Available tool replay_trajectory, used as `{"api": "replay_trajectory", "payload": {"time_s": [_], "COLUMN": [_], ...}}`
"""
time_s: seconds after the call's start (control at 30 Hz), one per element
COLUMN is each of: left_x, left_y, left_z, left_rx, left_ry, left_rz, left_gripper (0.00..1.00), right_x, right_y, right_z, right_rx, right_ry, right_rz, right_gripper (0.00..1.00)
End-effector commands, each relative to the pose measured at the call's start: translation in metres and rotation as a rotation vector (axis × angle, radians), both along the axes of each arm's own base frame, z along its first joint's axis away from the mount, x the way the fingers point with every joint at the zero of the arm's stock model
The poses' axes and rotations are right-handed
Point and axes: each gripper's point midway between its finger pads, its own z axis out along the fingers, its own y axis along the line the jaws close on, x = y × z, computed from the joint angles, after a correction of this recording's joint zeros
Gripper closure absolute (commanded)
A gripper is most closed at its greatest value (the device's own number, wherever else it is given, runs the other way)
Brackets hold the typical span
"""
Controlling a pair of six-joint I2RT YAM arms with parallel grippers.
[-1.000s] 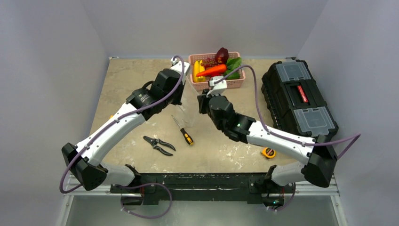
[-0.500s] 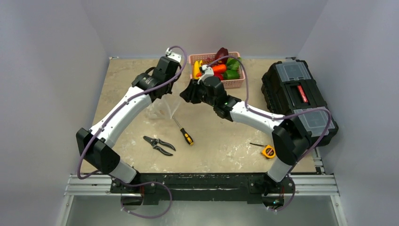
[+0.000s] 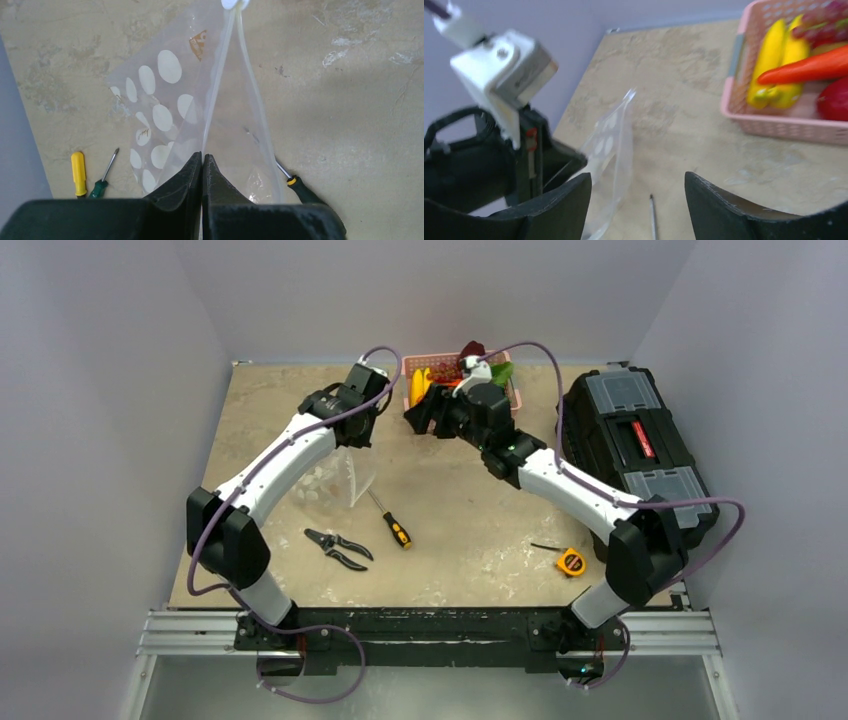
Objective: Place the food in the zip-top bag and seal the zipper
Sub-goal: Open the zipper of the food storage bag, then move the bin to the center of the board.
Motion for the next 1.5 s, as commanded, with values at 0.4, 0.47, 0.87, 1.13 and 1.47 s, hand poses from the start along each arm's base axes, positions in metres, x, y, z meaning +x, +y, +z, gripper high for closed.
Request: {"api": "replay_trajectory", "payload": {"time_s": [0.4,0.47,0.87,1.13,1.47], "left_x": [-0.007,-0.008,-0.013,-0.015,-0.014], "left_y": [-0.009,-0.011,-0.014,-0.013,-0.017], "left_z": [0.033,0.034,0.045,0.048,0.045], "left_rx": [-0.125,-0.134,-0.183,-0.200,-0.220], "left_ry": [-0.049,-0.048,-0.069,-0.075,-0.053], "left_rz": [-0.013,-0.021,-0.041,-0.042,-0.055], "left_gripper": [1.00,1.00,1.00,1.00,1.00], "right_x": [0.157,0.171,0.192,0.171,0.122], "right_y": [-0.092,-0.093,-0.100,-0.112,-0.123], "right_z": [-0.052,-0.066,-0.142,-0.169,-0.175], "right_rx": [-0.565,-0.633,-0.772,-0.851,-0.873], "right_ry": [-0.043,-0.030,0.095,0.236,0.365], "right_rz": [-0.375,-0.378,-0.299,-0.249,-0.175], "right_gripper": [0.07,0.05,0.01,0.01,0.01]}}
